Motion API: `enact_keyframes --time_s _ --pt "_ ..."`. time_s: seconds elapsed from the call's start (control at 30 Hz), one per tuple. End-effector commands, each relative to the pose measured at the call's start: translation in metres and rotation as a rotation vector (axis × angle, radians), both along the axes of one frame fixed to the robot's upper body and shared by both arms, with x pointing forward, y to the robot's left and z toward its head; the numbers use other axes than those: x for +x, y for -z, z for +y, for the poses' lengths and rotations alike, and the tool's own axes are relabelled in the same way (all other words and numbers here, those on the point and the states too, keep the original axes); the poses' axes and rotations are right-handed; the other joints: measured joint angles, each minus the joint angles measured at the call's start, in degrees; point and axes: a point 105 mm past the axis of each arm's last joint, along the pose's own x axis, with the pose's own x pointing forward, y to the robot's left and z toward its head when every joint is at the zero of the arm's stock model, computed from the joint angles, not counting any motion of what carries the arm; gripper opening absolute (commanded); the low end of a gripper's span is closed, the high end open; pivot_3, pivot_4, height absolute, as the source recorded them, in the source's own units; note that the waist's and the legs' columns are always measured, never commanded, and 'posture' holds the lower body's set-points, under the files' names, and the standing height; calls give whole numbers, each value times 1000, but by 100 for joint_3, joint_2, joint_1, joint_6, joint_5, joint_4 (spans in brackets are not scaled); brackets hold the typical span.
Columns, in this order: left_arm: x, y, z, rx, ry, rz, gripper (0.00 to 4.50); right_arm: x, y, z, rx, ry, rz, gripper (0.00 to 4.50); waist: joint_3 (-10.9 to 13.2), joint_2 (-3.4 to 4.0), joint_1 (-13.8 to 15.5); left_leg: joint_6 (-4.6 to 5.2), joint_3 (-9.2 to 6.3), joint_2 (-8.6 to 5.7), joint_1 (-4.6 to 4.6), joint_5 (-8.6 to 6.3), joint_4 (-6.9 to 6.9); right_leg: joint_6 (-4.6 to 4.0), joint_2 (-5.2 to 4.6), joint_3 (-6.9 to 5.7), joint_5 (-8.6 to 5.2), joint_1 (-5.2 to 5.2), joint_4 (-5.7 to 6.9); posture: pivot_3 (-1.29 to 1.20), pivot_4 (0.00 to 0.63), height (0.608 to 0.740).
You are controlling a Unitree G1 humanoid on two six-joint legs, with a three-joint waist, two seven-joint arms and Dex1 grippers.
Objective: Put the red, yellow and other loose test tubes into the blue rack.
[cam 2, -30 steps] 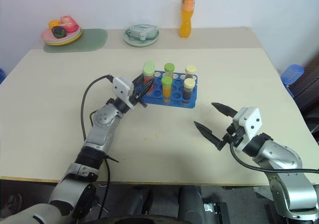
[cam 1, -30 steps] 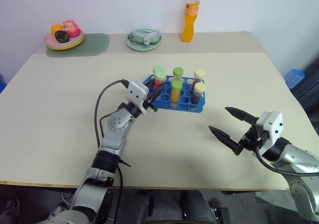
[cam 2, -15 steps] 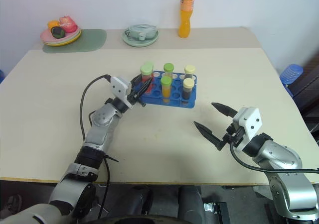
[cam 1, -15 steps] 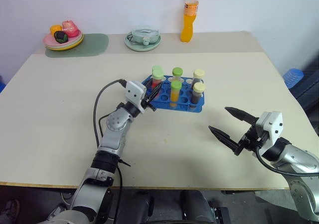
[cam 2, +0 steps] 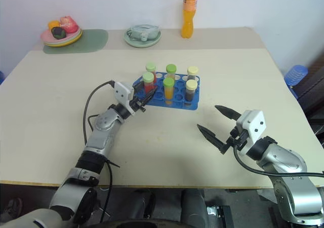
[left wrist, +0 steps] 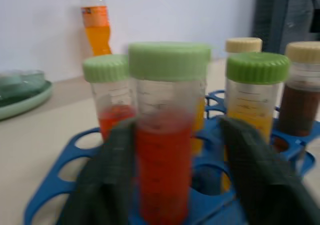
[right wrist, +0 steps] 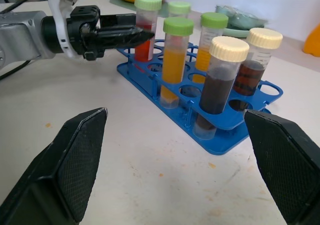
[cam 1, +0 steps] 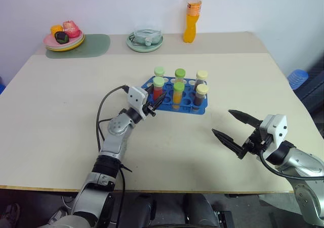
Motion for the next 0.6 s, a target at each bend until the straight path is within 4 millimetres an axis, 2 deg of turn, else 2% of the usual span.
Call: enact_keyframes --time_s 0.03,0.17,0.3,0.43,0.6 --pt "0 -16 3 -24 -27 -60 4427 -3 -9 5 1 -16 -46 4500 0 0 1 0 0 0 0 0 0 0 0 0 0 0 0 0 150 740" --pt "-5 -23 7 -25 -14 -73 4427 -3 -8 5 2 -12 -43 4500 0 0 3 0 0 0 -1 0 0 0 -1 0 0 0 0 0 150 740" --pt "-10 -22 19 56 -50 -100 4427 -1 -5 4 4 -3 -42 4500 0 0 -12 0 0 1 0 0 0 0 -1 1 0 0 0 0 150 740" --pt "-29 -17 40 31 6 -67 4427 5 1 -1 -7 44 -40 4500 -1 2 -10 0 0 2 1 0 -3 0 0 2 0 -1 1 0 150 740" --pt "-54 -8 84 32 32 -9 4427 9 11 -13 -16 77 -19 4500 -1 4 -5 0 -1 2 1 0 -3 -1 0 1 0 -1 0 0 150 740"
